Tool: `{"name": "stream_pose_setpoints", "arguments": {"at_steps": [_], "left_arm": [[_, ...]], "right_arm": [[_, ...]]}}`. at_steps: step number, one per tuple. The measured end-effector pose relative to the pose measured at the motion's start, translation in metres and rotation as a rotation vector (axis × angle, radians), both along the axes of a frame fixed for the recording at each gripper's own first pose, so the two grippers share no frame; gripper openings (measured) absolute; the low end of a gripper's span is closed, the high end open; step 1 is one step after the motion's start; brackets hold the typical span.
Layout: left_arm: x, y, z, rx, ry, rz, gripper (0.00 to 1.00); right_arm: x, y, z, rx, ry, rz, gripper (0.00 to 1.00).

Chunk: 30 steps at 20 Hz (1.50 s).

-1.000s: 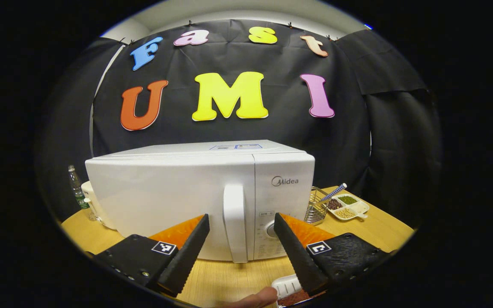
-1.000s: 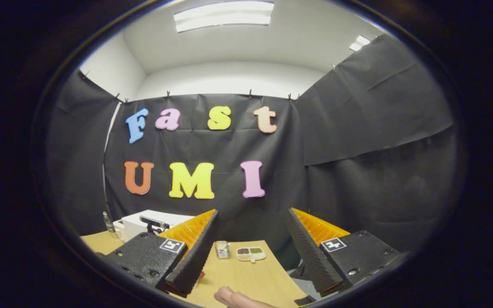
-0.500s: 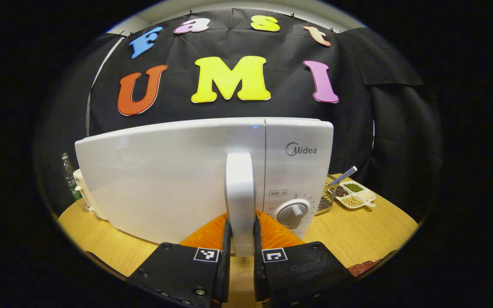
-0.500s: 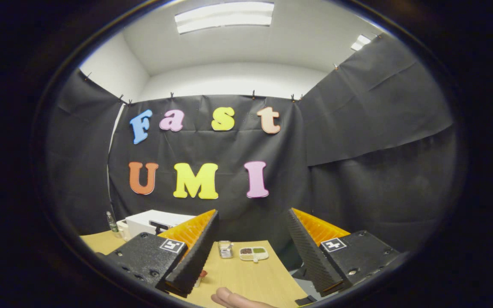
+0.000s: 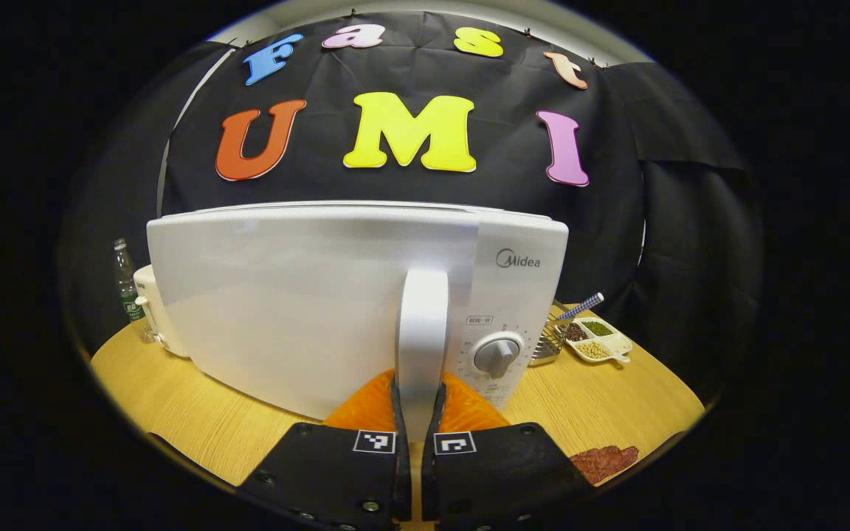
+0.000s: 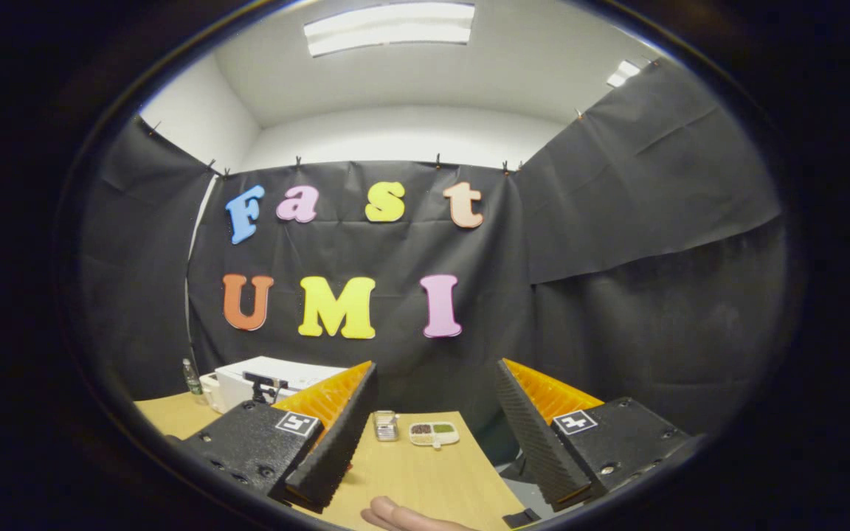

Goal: Open the microwave oven with the left hand, put the food in, and close the microwave oven.

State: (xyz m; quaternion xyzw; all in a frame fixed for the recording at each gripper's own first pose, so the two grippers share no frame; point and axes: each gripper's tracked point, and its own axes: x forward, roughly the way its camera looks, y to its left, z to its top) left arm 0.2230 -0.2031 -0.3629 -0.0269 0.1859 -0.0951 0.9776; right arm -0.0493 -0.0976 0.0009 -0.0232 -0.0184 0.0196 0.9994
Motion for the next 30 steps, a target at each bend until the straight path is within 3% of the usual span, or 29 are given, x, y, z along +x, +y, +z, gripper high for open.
{"name": "stream_pose_setpoints", "arguments": {"at_steps": [1, 2, 3, 7, 8, 9, 11, 18, 19, 20, 21, 22, 23, 24, 25, 29, 30], "left_arm": [[-0.010, 0.002, 0.002, -0.008, -0.014, -0.024, 0.05], [-0.019, 0.007, 0.002, -0.011, -0.029, -0.045, 0.05], [-0.028, 0.011, 0.003, -0.006, -0.041, -0.066, 0.07], [-0.061, 0.028, 0.008, -0.014, -0.069, -0.127, 0.07], [-0.068, 0.033, 0.009, -0.010, -0.076, -0.140, 0.22], [-0.075, 0.039, 0.010, -0.004, -0.085, -0.153, 0.14], [-0.092, 0.051, 0.012, -0.008, -0.089, -0.169, 0.14], [-0.156, 0.129, 0.021, -0.012, -0.118, -0.150, 0.13], [-0.165, 0.145, 0.021, -0.016, -0.118, -0.141, 0.18], [-0.175, 0.163, 0.024, -0.031, -0.123, -0.124, 0.19], [-0.187, 0.182, 0.027, -0.047, -0.124, -0.098, 0.19], [-0.197, 0.201, 0.029, -0.069, -0.122, -0.073, 0.34], [-0.209, 0.220, 0.032, -0.092, -0.111, -0.043, 0.63], [-0.218, 0.237, 0.037, -0.103, -0.111, -0.004, 0.73], [-0.226, 0.257, 0.040, -0.094, -0.109, 0.042, 0.94], [-0.260, 0.294, 0.053, -0.007, -0.099, 0.131, 0.94], [-0.267, 0.297, 0.062, 0.012, -0.110, 0.140, 0.94]], "right_arm": [[0.001, 0.000, -0.002, -0.002, 0.005, -0.003, 1.00], [0.001, 0.002, -0.005, 0.000, 0.009, -0.003, 0.90], [0.002, 0.004, -0.007, 0.002, 0.013, -0.001, 1.00], [0.004, 0.023, -0.017, -0.006, 0.025, 0.024, 1.00], [0.004, 0.029, -0.020, -0.010, 0.027, 0.031, 1.00], [0.005, 0.033, -0.022, -0.015, 0.031, 0.036, 1.00], [0.003, 0.043, -0.027, -0.026, 0.040, 0.051, 1.00], [0.010, 0.070, -0.055, -0.044, 0.091, 0.080, 1.00], [0.010, 0.070, -0.059, -0.025, 0.097, 0.076, 1.00], [0.009, 0.074, -0.061, -0.003, 0.106, 0.083, 0.91], [0.007, 0.079, -0.064, 0.017, 0.113, 0.095, 0.91], [0.007, 0.084, -0.066, 0.033, 0.117, 0.107, 0.91], [0.007, 0.087, -0.067, 0.039, 0.121, 0.116, 0.91], [0.007, 0.090, -0.069, 0.033, 0.124, 0.122, 0.90], [0.010, 0.091, -0.069, 0.024, 0.126, 0.120, 0.90], [0.014, 0.107, -0.080, -0.005, 0.154, 0.133, 0.91], [0.015, 0.112, -0.084, -0.010, 0.167, 0.140, 1.00]]}}
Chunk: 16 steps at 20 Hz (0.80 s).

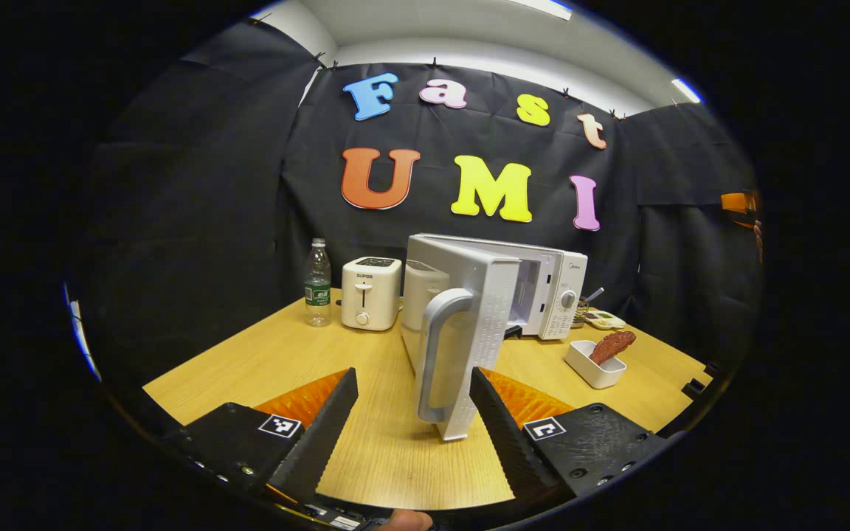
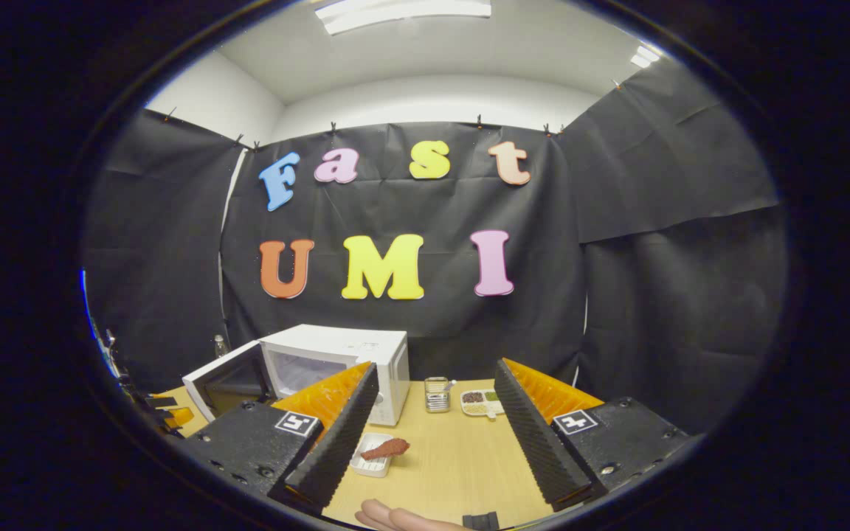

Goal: Open the microwave oven with the left hand, put the food in, and close the microwave oven.

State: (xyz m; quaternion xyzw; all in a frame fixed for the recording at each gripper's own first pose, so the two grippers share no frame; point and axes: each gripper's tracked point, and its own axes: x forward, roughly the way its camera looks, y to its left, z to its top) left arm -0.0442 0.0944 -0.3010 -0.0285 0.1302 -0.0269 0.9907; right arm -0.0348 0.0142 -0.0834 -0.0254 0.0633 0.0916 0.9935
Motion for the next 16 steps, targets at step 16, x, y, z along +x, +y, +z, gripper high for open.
{"name": "stream_pose_setpoints", "arguments": {"at_steps": [16], "left_arm": [[-0.008, -0.071, 0.154, 0.059, -0.162, 0.021, 0.93]], "right_arm": [[0.101, 0.057, -0.151, 0.014, 0.434, 0.164, 1.00]]}}
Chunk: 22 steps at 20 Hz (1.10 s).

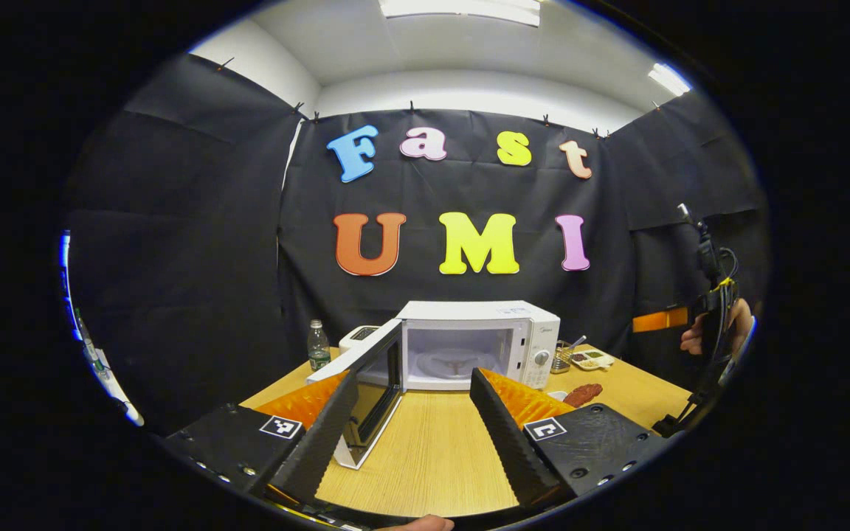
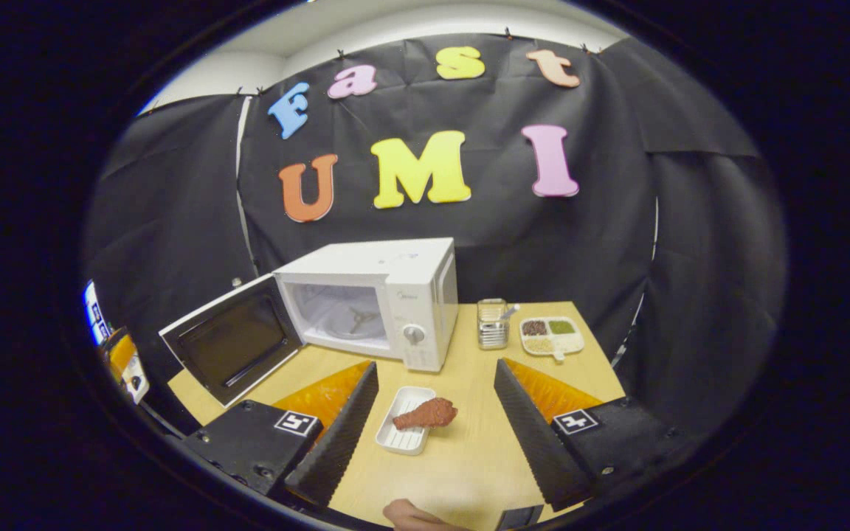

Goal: Open the microwave oven with the left hand, put the food in, and close the microwave oven.

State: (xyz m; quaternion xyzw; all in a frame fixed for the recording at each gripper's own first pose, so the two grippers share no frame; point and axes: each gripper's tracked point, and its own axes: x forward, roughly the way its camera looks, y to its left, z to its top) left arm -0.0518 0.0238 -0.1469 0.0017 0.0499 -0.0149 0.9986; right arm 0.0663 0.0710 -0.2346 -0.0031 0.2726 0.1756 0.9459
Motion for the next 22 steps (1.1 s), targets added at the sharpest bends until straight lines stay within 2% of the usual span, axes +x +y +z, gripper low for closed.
{"name": "stream_pose_setpoints", "arguments": {"at_steps": [1, 2, 3, 4, 8, 9, 10, 12, 13, 15, 16, 17, 18, 19, 20, 21, 22], "left_arm": [[0.004, -0.005, 0.011, 0.003, -0.017, 0.004, 0.93], [0.010, -0.009, 0.022, 0.010, -0.036, 0.006, 0.94], [0.013, -0.012, 0.031, 0.015, -0.046, 0.014, 0.93], [0.016, -0.017, 0.038, 0.019, -0.051, 0.014, 0.93], [0.033, -0.026, 0.067, 0.014, -0.064, 0.038, 0.94], [0.037, -0.030, 0.075, 0.006, -0.074, 0.037, 0.94], [0.040, -0.034, 0.079, -0.002, -0.080, 0.032, 0.95], [0.043, -0.040, 0.086, -0.010, -0.094, 0.026, 0.95], [0.045, -0.043, 0.088, -0.006, -0.101, 0.026, 0.95], [0.048, -0.046, 0.086, 0.015, -0.103, 0.028, 0.95], [0.050, -0.047, 0.083, 0.031, -0.097, 0.029, 0.94], [0.052, -0.045, 0.080, 0.044, -0.092, 0.036, 0.94], [0.054, -0.045, 0.077, 0.053, -0.081, 0.040, 0.95], [0.055, -0.045, 0.072, 0.060, -0.069, 0.040, 0.89], [0.055, -0.043, 0.070, 0.065, -0.063, 0.041, 0.95], [0.056, -0.041, 0.069, 0.068, -0.061, 0.042, 0.95], [0.055, -0.037, 0.068, 0.072, -0.059, 0.048, 0.94]], "right_arm": [[0.009, -0.005, -0.013, -0.002, 0.043, -0.011, 0.91], [0.020, -0.012, -0.028, 0.005, 0.096, -0.036, 1.00], [0.030, -0.013, -0.040, 0.022, 0.149, -0.039, 0.91], [0.036, -0.012, -0.052, 0.039, 0.204, -0.032, 0.99], [0.061, -0.013, -0.098, 0.115, 0.410, 0.010, 0.92], [0.064, -0.009, -0.109, 0.158, 0.466, 0.026, 0.91], [0.064, -0.003, -0.121, 0.203, 0.533, 0.047, 0.78], [0.060, 0.006, -0.143, 0.287, 0.668, 0.074, 0.71], [0.058, 0.010, -0.152, 0.313, 0.717, 0.085, 0.80], [0.058, 0.015, -0.165, 0.345, 0.771, 0.099, 0.74], [0.058, 0.018, -0.169, 0.363, 0.789, 0.102, 0.55], [0.056, 0.022, -0.173, 0.376, 0.815, 0.104, 0.51], [0.048, 0.022, -0.178, 0.377, 0.856, 0.102, 0.39], [0.047, 0.025, -0.179, 0.405, 0.881, 0.100, 0.28], [0.043, 0.026, -0.178, 0.414, 0.902, 0.115, 0.17], [0.041, 0.026, -0.176, 0.422, 0.908, 0.101, 0.08], [0.040, 0.026, -0.174, 0.411, 0.903, 0.103, 0.15]]}}
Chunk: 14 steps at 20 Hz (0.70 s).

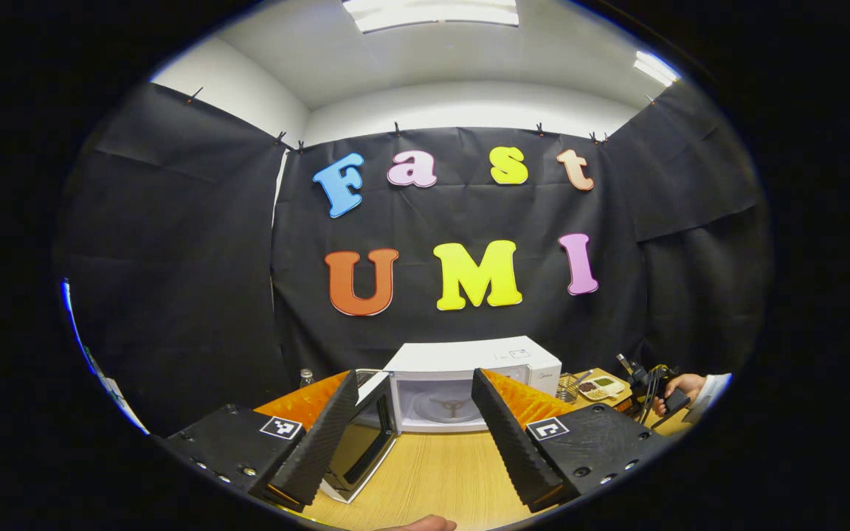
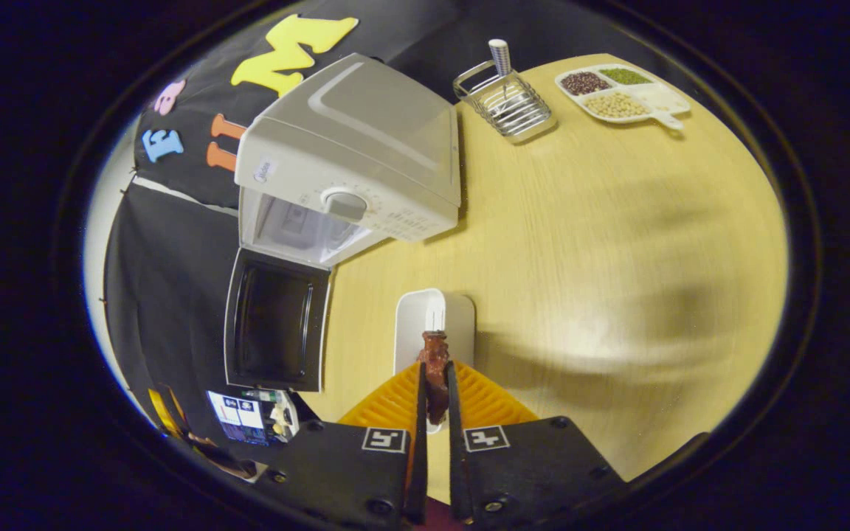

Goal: Open the microwave oven with the left hand, put the food in, and close the microwave oven.

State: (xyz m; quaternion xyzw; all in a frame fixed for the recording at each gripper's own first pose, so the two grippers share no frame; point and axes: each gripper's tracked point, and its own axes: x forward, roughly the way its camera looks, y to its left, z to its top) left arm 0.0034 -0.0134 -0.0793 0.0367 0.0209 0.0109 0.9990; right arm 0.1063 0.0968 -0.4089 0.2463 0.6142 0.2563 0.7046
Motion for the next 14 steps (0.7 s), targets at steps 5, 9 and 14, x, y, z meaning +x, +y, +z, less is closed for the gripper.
{"name": "stream_pose_setpoints", "arguments": {"at_steps": [5, 9, 14], "left_arm": [[-0.008, 0.009, -0.009, -0.001, 0.016, -0.002, 0.94], [-0.013, 0.019, -0.013, -0.011, 0.017, 0.011, 0.95], [-0.028, 0.021, -0.016, -0.029, 0.023, -0.010, 0.94]], "right_arm": [[-0.002, -0.012, 0.033, -0.146, -0.256, 0.051, 0.01], [-0.018, -0.006, 0.071, -0.290, -0.516, 0.125, 0.11], [-0.058, 0.026, 0.097, -0.363, -0.687, 0.206, 0.11]]}}
